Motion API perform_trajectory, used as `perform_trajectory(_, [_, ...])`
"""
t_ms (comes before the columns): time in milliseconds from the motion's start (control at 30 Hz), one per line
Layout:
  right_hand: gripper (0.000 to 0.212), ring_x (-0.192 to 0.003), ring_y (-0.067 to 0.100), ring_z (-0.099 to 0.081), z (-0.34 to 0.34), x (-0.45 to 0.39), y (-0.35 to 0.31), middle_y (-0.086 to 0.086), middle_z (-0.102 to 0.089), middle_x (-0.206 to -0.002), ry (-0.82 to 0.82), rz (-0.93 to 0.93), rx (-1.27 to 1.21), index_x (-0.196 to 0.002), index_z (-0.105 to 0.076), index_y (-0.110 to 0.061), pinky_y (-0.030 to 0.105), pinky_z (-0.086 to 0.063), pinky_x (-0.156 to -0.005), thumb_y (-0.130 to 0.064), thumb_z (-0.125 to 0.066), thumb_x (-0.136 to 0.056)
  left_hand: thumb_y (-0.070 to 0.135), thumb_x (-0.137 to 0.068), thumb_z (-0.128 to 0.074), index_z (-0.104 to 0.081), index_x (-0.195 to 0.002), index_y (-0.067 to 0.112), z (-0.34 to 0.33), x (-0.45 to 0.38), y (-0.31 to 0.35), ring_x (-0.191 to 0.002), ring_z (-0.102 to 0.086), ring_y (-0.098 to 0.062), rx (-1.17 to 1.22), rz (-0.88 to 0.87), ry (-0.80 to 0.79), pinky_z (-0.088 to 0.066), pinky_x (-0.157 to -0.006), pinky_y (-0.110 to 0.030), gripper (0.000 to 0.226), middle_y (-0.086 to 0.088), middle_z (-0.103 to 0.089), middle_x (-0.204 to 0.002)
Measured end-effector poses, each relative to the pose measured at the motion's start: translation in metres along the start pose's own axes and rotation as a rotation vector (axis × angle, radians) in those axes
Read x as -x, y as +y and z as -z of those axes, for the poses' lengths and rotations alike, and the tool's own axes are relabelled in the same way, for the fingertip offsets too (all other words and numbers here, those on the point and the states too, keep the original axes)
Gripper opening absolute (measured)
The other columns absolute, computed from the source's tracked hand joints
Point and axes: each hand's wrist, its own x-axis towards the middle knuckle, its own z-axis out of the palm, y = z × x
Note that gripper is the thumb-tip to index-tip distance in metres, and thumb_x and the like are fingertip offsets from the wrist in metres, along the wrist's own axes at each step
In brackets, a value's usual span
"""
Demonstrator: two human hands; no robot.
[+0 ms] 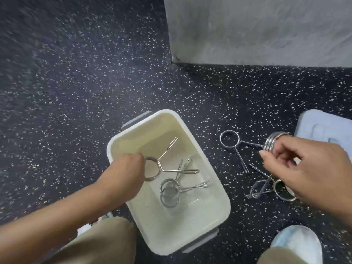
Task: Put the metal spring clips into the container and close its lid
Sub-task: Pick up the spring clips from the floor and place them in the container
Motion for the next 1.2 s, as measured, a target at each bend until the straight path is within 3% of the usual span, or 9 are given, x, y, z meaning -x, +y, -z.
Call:
perform_trajectory(100, [0.037, -0.069, 0.017, -0.058, 0.007, -0.003, -0.015, -0.012, -0.051, -0.047, -0.021, 0.06, 0.029, -0.06, -0.053, -0.025, 0.029, -0.042, -0.046, -0.038, -0.069, -0.091, 0.0, -0.09, -0.046, -0.052, -0.09, 0.011, 0.009, -0.014, 0.019, -0.064, -0.051, -0.023, -0.028, -0.015, -0.022, -0.039, -0.058, -0.032, 0.012, -0.003, -0.048, -0.072])
perform_trajectory(233, [0.027, -0.052, 0.011, -0.048, 0.015, -0.013, -0.043, -0.023, -0.043, -0.053, -0.043, 0.249, 0.1, -0.059, -0.051, -0.025, 0.03, -0.039, -0.055, -0.035, -0.064, -0.081, -0.001, -0.093, -0.047, -0.059, -0.117, 0.002, 0.013, -0.027, 0.028, -0.1, -0.065, -0.029, -0.14, -0.012, -0.138, -0.039, -0.065, -0.028, 0.027, -0.008, -0.058, -0.091])
perform_trajectory(333, [0.03, -0.046, 0.009, -0.045, 0.018, -0.02, -0.057, -0.017, -0.042, -0.052, -0.066, 0.396, 0.14, -0.059, -0.052, -0.02, 0.03, -0.04, -0.046, -0.032, -0.064, -0.083, -0.005, -0.092, -0.045, -0.064, -0.114, -0.002, 0.01, -0.037, 0.029, -0.075, -0.059, -0.024, -0.13, -0.04, -0.193, -0.045, -0.06, -0.027, 0.029, -0.006, -0.049, -0.074])
perform_trajectory(467, [0.03, -0.044, 0.019, -0.046, 0.017, -0.024, -0.067, -0.008, -0.048, -0.052, -0.075, 0.528, 0.181, -0.061, -0.056, -0.016, 0.034, -0.042, -0.043, -0.03, -0.068, -0.084, -0.003, -0.091, -0.049, -0.066, -0.115, -0.001, 0.001, -0.051, 0.029, -0.102, -0.064, -0.03, -0.046, -0.027, -0.25, -0.05, -0.081, -0.03, 0.029, -0.015, -0.065, -0.116])
perform_trajectory(633, [0.031, -0.046, 0.02, -0.043, 0.011, -0.025, -0.078, -0.007, -0.047, -0.053, -0.135, 0.607, 0.198, -0.062, -0.054, -0.017, 0.033, -0.042, -0.047, -0.032, -0.065, -0.088, -0.005, -0.086, -0.06, -0.069, -0.114, 0.002, -0.005, -0.059, 0.022, -0.106, -0.067, -0.028, 0.017, 0.016, -0.396, -0.051, -0.08, -0.032, 0.03, -0.007, -0.067, -0.089])
perform_trajectory(833, [0.027, -0.046, 0.019, -0.04, -0.008, -0.033, -0.094, -0.008, -0.047, -0.054, -0.149, 0.656, 0.228, -0.065, -0.051, -0.02, 0.033, -0.042, -0.046, -0.029, -0.065, -0.086, 0.001, -0.096, -0.043, -0.067, -0.123, 0.009, -0.008, -0.05, 0.029, -0.116, -0.062, -0.029, 0.002, -0.013, -0.222, -0.049, -0.077, -0.033, 0.037, -0.009, -0.064, -0.125])
perform_trajectory(967, [0.022, -0.048, 0.022, -0.045, -0.03, -0.039, -0.109, -0.003, -0.052, -0.056, -0.151, 0.767, 0.299, -0.067, -0.057, -0.019, 0.034, -0.044, -0.049, -0.028, -0.062, -0.086, 0.001, -0.089, -0.051, -0.067, -0.1, 0.019, 0.019, -0.038, 0.022, -0.088, -0.067, -0.028, -0.014, -0.094, -0.051, -0.043, -0.063, -0.031, 0.027, -0.003, -0.066, -0.09])
perform_trajectory(1033, [0.022, -0.05, 0.023, -0.049, -0.044, -0.042, -0.117, -0.001, -0.054, -0.057, -0.15, 0.821, 0.361, -0.067, -0.059, -0.017, 0.034, -0.043, -0.051, -0.025, -0.06, -0.088, 0.009, -0.09, -0.053, -0.051, -0.078, 0.019, 0.03, -0.03, 0.008, -0.07, -0.054, -0.027, 0.023, -0.072, 0.021, -0.041, -0.061, -0.031, 0.016, -0.001, -0.048, -0.065])
perform_trajectory(1200, [0.015, -0.055, 0.025, -0.047, -0.07, -0.05, -0.133, 0.002, -0.053, -0.062, -0.267, 1.064, 0.553, -0.072, -0.059, -0.014, 0.035, -0.038, -0.056, -0.003, -0.067, -0.079, 0.045, -0.101, -0.041, -0.037, -0.066, 0.012, 0.046, -0.003, -0.042, -0.068, -0.046, -0.031, 0.297, 0.029, 0.031, -0.042, -0.065, -0.036, 0.049, -0.004, -0.04, -0.066])
